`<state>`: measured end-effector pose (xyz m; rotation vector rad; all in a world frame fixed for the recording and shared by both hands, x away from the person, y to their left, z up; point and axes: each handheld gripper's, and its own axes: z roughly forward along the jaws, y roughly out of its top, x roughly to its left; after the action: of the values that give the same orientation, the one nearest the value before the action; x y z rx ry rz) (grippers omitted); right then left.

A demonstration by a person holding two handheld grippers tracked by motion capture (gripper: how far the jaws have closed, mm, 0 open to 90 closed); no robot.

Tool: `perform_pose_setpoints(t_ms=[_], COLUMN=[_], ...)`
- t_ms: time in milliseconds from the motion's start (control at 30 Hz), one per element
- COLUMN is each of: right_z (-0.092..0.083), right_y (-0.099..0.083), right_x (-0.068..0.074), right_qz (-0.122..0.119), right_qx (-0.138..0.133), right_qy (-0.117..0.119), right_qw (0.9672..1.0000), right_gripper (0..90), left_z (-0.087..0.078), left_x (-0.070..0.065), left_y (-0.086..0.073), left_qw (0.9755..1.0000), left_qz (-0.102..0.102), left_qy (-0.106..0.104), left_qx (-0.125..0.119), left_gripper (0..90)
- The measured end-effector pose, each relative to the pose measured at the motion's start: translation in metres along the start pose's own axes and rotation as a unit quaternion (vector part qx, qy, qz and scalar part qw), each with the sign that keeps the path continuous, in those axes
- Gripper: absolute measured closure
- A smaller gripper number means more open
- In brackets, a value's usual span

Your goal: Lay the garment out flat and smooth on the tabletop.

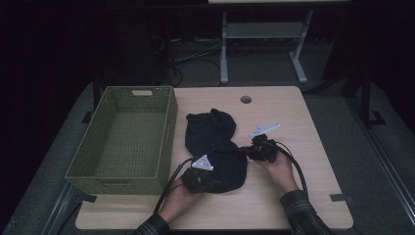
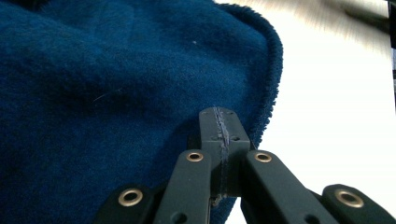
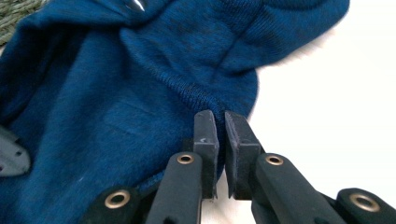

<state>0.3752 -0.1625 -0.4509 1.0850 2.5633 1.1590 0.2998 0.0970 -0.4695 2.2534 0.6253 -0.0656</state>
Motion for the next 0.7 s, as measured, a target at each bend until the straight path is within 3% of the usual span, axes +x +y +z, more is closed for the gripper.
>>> perform_pose_setpoints(t_ms=[233, 367, 567, 633, 700], right_z=[-0.028, -0.04, -0.053, -0.055, -0.059], right_y=[-0.023, -0.038, -0.055, -0.058, -0.056], right_x=[0.006, 0.012, 0.024, 0.025, 0.022], right_qz=[0.004, 0.006, 0.004, 0.006, 0.006], right_qx=[-0.001, 0.012, 0.012, 0.006, -0.011], right_qy=[-0.024, -0.035, -0.039, -0.042, -0.041], right_qw=[0.9997, 0.9993, 0.9991, 0.9991, 0.9991], right_gripper=[84.0, 84.2, 83.7, 76.7, 69.8], left_z=[0.0, -0.001, 0.0, -0.001, -0.003], left_x=[0.0, 0.0, -0.001, -0.001, -0.004], left_y=[0.0, 0.0, 0.0, 0.001, 0.005], left_qw=[1.0, 1.0, 1.0, 0.9999, 0.9999], left_qz=[0.001, 0.001, -0.003, -0.008, -0.006], left_qy=[0.002, 0.002, -0.001, -0.004, -0.005], left_qx=[0.001, 0.004, 0.005, 0.006, 0.008], left_gripper=[89.9, 89.9, 89.9, 89.5, 80.4])
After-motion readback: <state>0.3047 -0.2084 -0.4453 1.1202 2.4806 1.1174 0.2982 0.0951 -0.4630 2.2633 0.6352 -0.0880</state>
